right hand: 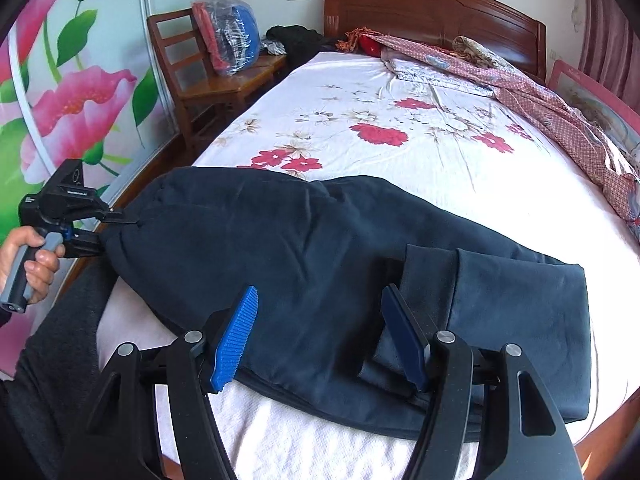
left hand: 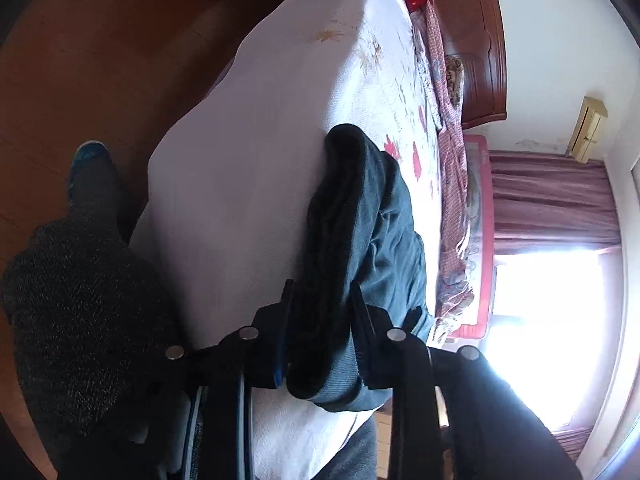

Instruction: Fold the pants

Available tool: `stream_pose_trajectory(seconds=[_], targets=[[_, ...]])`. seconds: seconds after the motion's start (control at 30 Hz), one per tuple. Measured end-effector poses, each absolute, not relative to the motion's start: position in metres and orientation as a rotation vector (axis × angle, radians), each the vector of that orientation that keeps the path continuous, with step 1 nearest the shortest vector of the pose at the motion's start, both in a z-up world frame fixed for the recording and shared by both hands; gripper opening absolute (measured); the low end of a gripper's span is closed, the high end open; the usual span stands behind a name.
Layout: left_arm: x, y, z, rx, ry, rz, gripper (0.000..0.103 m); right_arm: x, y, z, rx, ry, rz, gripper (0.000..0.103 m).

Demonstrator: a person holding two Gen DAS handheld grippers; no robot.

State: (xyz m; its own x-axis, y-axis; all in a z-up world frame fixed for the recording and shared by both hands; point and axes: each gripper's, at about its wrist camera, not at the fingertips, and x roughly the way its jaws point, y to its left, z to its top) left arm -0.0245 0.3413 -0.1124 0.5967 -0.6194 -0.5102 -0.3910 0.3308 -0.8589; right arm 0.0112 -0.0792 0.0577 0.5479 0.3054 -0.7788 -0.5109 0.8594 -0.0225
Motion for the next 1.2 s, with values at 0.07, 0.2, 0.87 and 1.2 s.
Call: stream_pose_trajectory(seconds=[0.07, 0.2, 0.87, 1.2], targets=[[-0.029, 0.339, -0.108, -1.311, 0.957, -0.190, 0.019, 0.010, -0.087, 0.059, -0.235, 0.861, 0.482, 0.064], [-0.033, 0.336, -0.097, -1.366, 0.884, -0.237, 0.017, 0.008, -0.109, 0.058, -0.173, 0.857, 0.447, 0.064], [0.066, 0.164, 0.048, -0.961, 0.921, -0.532, 0.017, -0.025, 0.037, 0.074, -0.574, 0.342, 0.267, 0.100], [0.057, 0.131, 0.123, -0.679, 0.798, -0.670, 0.076, 0.054, -0.090, 0.134, 0.025, 0.578, 0.403, 0.026]])
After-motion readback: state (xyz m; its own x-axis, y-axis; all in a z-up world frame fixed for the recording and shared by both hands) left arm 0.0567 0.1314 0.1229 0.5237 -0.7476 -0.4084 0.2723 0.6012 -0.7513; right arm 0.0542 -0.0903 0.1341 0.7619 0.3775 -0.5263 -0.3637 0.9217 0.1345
